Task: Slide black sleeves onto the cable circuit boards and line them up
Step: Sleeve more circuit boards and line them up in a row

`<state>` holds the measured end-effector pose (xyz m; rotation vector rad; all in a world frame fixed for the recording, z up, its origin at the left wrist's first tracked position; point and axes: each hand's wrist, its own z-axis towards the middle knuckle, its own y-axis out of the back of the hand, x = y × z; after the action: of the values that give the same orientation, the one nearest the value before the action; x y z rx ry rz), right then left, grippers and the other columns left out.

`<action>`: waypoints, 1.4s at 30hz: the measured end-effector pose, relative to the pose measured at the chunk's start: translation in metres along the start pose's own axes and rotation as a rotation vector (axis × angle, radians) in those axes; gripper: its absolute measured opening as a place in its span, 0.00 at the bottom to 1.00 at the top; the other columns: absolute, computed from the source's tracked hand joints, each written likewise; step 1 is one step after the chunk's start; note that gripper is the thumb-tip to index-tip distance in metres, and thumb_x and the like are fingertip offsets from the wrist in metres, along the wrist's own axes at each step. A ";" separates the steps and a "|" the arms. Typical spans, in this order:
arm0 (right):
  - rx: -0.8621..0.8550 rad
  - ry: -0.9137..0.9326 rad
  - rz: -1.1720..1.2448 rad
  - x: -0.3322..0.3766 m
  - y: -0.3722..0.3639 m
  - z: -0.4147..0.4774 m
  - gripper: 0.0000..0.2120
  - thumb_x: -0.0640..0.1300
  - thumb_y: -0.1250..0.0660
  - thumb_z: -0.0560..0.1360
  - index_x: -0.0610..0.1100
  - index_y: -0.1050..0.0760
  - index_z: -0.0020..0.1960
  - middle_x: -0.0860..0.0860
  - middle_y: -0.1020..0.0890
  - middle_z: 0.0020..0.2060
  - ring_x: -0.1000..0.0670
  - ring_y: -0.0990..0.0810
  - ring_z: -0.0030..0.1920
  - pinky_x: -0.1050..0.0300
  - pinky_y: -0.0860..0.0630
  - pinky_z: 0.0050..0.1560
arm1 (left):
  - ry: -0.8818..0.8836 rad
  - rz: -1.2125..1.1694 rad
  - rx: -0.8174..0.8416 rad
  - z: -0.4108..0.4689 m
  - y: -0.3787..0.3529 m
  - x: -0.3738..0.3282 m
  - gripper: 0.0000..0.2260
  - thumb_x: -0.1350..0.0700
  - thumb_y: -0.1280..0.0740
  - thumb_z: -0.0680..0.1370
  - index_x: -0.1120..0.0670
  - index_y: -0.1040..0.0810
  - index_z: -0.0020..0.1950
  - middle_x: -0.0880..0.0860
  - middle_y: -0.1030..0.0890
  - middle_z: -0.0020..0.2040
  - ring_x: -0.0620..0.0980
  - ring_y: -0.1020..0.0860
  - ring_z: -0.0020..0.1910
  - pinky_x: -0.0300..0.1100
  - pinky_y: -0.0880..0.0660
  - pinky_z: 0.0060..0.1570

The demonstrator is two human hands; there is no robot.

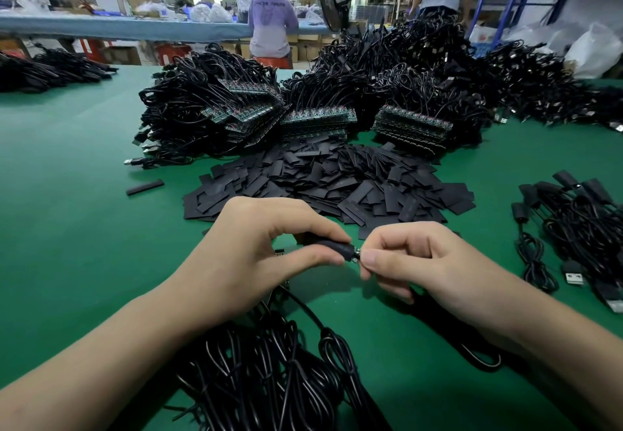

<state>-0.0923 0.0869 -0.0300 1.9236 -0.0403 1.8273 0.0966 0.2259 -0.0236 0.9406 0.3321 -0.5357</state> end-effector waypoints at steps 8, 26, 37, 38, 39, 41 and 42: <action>-0.021 -0.008 0.017 0.000 -0.002 0.001 0.11 0.51 0.32 0.75 0.48 0.20 0.37 0.50 0.30 0.28 0.50 0.34 0.32 0.57 0.38 0.35 | 0.030 -0.057 -0.015 0.000 -0.001 0.000 0.08 0.52 0.24 0.73 0.50 0.12 0.51 0.42 0.14 0.44 0.42 0.16 0.46 0.33 0.24 0.50; -0.016 0.035 0.021 0.003 -0.005 0.000 0.11 0.43 0.34 0.82 0.47 0.16 0.44 0.48 0.17 0.31 0.53 0.24 0.31 0.65 0.27 0.37 | 0.038 -0.047 -0.005 0.000 -0.002 0.002 0.07 0.53 0.24 0.74 0.51 0.12 0.51 0.43 0.14 0.44 0.42 0.16 0.46 0.39 0.22 0.50; -0.233 0.160 -0.367 0.003 -0.016 -0.002 0.08 0.42 0.32 0.80 0.53 0.19 0.47 0.57 0.14 0.36 0.57 0.18 0.35 0.58 0.21 0.41 | 0.206 -0.032 -0.132 0.000 -0.008 0.003 0.16 0.43 0.25 0.68 0.44 0.13 0.54 0.45 0.18 0.46 0.44 0.18 0.45 0.36 0.21 0.50; -0.246 0.181 -0.437 0.003 -0.017 -0.002 0.07 0.43 0.31 0.80 0.54 0.18 0.47 0.59 0.14 0.36 0.57 0.17 0.36 0.58 0.22 0.43 | 0.211 -0.054 -0.125 0.000 -0.009 0.002 0.18 0.43 0.24 0.67 0.45 0.13 0.55 0.45 0.17 0.47 0.43 0.17 0.46 0.36 0.21 0.51; -0.255 0.201 -0.492 0.003 -0.018 -0.002 0.07 0.44 0.31 0.80 0.55 0.18 0.47 0.61 0.15 0.35 0.57 0.17 0.38 0.59 0.24 0.43 | 0.211 -0.062 -0.122 0.000 -0.009 0.002 0.20 0.42 0.24 0.67 0.46 0.13 0.57 0.44 0.17 0.48 0.41 0.17 0.48 0.35 0.21 0.52; -0.273 0.232 -0.550 0.003 -0.018 -0.003 0.07 0.45 0.30 0.80 0.57 0.18 0.48 0.63 0.15 0.35 0.58 0.17 0.38 0.64 0.26 0.39 | 0.212 -0.068 -0.125 -0.001 -0.010 0.001 0.23 0.42 0.23 0.66 0.47 0.15 0.60 0.43 0.17 0.50 0.40 0.17 0.49 0.34 0.21 0.54; -0.281 0.244 -0.561 0.003 -0.018 -0.003 0.07 0.44 0.30 0.80 0.57 0.18 0.48 0.63 0.16 0.35 0.59 0.18 0.37 0.66 0.28 0.37 | 0.214 -0.070 -0.131 -0.001 -0.010 0.000 0.24 0.43 0.23 0.66 0.48 0.15 0.61 0.43 0.17 0.51 0.40 0.17 0.50 0.34 0.21 0.55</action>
<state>-0.0887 0.1050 -0.0328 1.3350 0.2807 1.5563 0.0913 0.2218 -0.0305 0.8631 0.5875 -0.4717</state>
